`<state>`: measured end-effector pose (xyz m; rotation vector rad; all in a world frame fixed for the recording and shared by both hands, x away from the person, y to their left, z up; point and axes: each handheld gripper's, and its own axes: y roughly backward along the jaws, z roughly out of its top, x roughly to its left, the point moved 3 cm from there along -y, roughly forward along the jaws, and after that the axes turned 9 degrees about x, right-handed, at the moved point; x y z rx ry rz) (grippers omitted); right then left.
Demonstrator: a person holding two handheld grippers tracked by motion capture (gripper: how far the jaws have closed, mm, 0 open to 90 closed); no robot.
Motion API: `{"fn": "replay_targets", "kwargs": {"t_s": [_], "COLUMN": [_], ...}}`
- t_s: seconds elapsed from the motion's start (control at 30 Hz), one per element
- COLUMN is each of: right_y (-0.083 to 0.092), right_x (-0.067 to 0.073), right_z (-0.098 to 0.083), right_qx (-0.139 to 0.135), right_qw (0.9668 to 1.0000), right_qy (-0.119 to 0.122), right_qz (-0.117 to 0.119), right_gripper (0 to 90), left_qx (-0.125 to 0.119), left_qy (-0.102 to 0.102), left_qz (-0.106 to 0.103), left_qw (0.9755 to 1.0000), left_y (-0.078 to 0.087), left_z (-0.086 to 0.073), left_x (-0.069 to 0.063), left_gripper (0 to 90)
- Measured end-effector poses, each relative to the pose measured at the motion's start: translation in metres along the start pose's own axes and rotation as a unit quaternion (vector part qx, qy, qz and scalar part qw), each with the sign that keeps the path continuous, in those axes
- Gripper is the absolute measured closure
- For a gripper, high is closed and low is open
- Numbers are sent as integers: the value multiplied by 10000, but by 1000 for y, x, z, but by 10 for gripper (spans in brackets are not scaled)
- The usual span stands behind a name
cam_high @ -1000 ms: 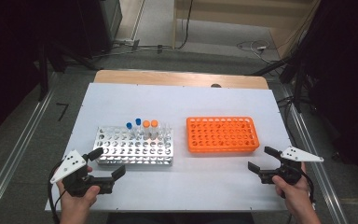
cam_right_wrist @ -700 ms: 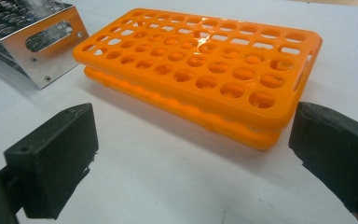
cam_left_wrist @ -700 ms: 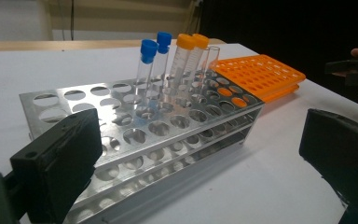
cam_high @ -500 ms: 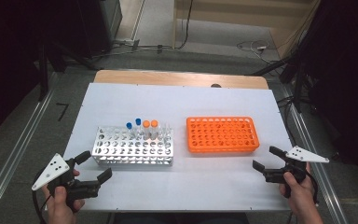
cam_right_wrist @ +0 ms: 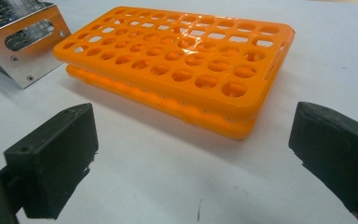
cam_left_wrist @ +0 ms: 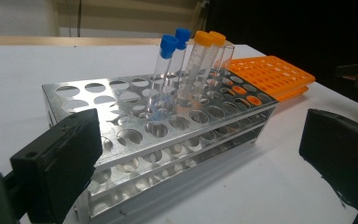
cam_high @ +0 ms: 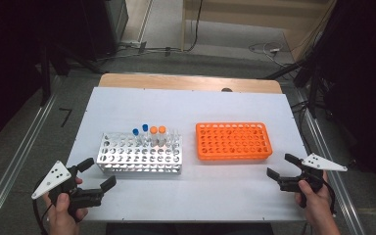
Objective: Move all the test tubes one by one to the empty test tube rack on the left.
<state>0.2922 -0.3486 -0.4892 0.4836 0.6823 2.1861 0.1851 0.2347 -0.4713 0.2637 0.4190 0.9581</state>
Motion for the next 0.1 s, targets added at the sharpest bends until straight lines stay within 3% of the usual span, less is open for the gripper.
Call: {"fn": "replay_targets", "kwargs": {"t_s": [0.1], "right_y": [1], "right_x": [0], "right_z": [0], "right_qx": [-18], "right_qw": [10000], "right_qy": [-16], "right_qz": [-4], "right_gripper": [0], "left_qx": [17], "left_qy": [-19], "left_qz": [-12], "left_qw": [10000], "left_y": [-1], "left_z": [0], "left_x": [-1], "left_gripper": [0]}}
